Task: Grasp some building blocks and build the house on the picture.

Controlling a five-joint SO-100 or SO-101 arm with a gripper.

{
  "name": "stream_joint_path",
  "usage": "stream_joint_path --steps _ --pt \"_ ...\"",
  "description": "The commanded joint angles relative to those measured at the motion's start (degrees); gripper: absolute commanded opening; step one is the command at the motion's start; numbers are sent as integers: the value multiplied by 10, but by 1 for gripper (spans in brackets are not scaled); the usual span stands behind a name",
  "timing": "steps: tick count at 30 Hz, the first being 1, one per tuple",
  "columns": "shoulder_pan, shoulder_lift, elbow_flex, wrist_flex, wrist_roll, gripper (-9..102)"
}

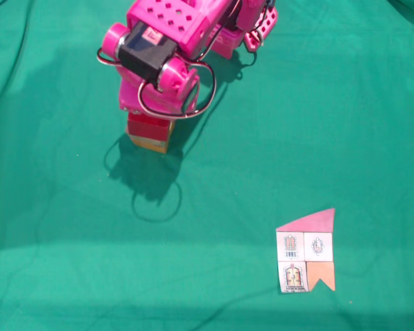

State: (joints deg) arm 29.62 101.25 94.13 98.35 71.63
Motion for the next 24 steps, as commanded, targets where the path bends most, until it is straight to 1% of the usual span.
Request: stream_joint_path --steps 1,7,20,24 --pt "-2 2 -13 -3 3 17" --pt "-2 -10 -15 -3 -1 22" --pt "0 -11 -16 -2 -1 22" --pt "18 -12 -16 -2 -1 22"
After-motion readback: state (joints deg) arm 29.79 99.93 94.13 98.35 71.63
